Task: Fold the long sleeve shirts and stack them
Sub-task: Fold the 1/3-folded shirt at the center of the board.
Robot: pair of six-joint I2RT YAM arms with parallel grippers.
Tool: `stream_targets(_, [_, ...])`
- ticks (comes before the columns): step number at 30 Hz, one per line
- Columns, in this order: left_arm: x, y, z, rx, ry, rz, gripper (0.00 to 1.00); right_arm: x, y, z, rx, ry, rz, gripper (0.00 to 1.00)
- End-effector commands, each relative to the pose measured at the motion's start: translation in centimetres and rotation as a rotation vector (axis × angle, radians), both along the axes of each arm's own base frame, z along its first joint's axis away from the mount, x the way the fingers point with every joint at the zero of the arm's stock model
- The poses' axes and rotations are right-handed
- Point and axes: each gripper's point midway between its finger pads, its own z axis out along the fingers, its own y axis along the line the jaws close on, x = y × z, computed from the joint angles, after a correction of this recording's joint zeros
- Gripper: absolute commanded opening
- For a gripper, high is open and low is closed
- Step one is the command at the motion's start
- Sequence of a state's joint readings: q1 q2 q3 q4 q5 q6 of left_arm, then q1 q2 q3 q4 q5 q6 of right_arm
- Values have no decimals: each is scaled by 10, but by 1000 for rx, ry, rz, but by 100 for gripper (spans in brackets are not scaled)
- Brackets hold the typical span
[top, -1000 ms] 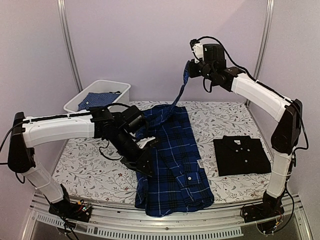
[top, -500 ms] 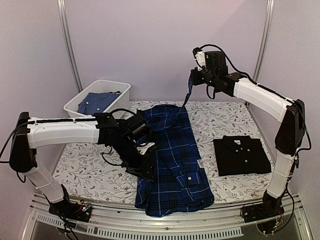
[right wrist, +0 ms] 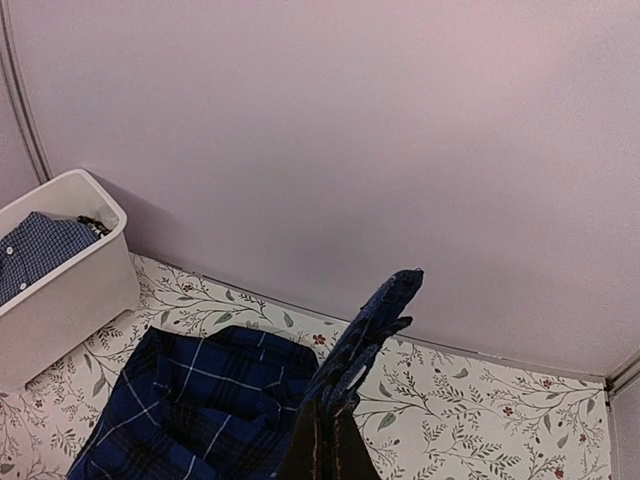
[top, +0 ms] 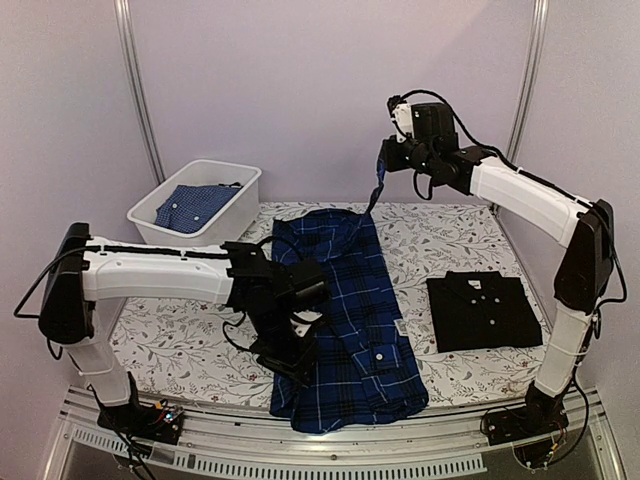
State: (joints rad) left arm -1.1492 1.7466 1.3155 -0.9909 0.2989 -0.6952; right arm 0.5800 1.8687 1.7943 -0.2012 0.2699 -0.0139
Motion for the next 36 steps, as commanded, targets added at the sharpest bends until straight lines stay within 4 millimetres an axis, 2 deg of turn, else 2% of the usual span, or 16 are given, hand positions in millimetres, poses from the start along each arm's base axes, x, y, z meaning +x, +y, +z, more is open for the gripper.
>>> stream_targets(1, [-3, -2, -2, 67, -39, -52, 45, -11, -6, 32, 86, -42, 4, 0])
stream_targets(4, [-3, -1, -5, 107, -55, -78, 27, -11, -6, 32, 91, -41, 5, 0])
stream_targets(7, [1, -3, -3, 128, -79, -96, 1, -13, -8, 36, 95, -47, 2, 0])
stream_targets(13, [5, -34, 13, 49, -105, -161, 0, -16, -20, 57, 87, -102, -41, 0])
stream_targets(20, [5, -72, 10, -49, -79, -249, 0, -15, -51, 79, 38, -167, -116, 0])
stream_targets(24, [0, -81, 0, -75, -42, -291, 0, -14, -68, 70, 41, -147, -134, 0])
stream_targets(27, [-5, -82, -6, -86, -10, -302, 0, -16, -68, 58, 49, -118, -113, 0])
stream_targets(29, [-7, -80, -9, -91, 9, -297, 7, -16, -63, 45, 55, -86, -88, 0])
stream_targets(32, [-6, -76, -7, -111, 16, -269, 38, -18, -56, 25, 83, -29, -59, 0])
stream_targets(33, [-5, -74, -3, -125, 19, -250, 45, -19, -54, 17, 86, -9, -49, 0])
stream_targets(35, [3, -74, 11, -192, 7, -200, 53, -23, -50, 3, 103, 27, -26, 0])
stream_targets(36, [11, -72, 18, -223, 2, -166, 54, -25, -48, -2, 111, 40, -12, 0])
